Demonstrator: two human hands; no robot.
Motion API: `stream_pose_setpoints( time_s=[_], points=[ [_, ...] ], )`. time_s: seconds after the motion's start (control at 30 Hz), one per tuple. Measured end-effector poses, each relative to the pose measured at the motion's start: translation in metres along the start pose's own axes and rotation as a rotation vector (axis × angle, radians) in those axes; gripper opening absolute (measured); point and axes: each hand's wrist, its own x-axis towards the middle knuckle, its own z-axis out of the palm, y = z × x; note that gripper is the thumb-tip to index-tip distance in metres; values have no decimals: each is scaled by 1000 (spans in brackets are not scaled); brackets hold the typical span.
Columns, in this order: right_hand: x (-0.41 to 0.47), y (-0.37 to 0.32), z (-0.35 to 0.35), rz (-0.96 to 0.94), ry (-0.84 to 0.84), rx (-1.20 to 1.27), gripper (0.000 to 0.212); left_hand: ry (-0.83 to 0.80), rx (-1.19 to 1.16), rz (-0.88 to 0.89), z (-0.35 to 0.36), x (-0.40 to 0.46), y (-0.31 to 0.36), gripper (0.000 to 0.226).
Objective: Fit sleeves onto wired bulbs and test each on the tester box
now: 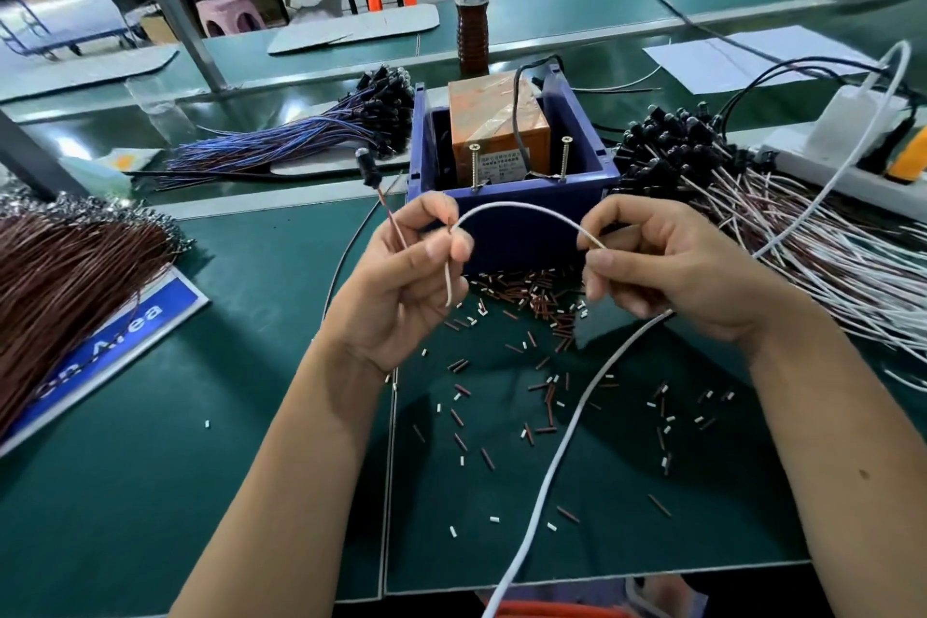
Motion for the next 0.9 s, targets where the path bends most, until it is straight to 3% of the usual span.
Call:
stream_pose_setpoints(
  time_s=[0.17, 0.27, 0.33, 0.47, 0.53, 0.6, 0.7, 0.77, 0.9],
  points=[
    [2, -1, 3, -102, -36, 243, 26, 167, 108, 34, 3, 2, -2, 13],
    [-1, -4, 2, -123, -37, 368, 37, 246, 113, 66, 3, 5, -4, 26],
    [-4, -8, 3, -163, -103, 526, 27, 213, 141, 81, 3, 5, -5, 24],
    [-7, -16, 7, -193, -343, 1180, 40, 128, 203, 88, 1, 4, -4, 18],
    [-8, -18, 10, -240, -352, 1274, 42, 98, 233, 89, 1, 4, -2, 15],
    [-6, -16, 11, -255, -288, 1218, 36, 91, 272, 88, 1, 3, -2, 12],
    [-3, -12, 9, -201, -51, 748, 40, 116, 290, 100, 3, 3, -1, 15],
    [-3, -8, 8, -143, -51, 500, 48, 127, 286, 105, 4, 3, 0, 20],
    [0, -2, 18, 2, -125, 178, 44, 67, 292, 24, 6, 3, -2, 14]
  ],
)
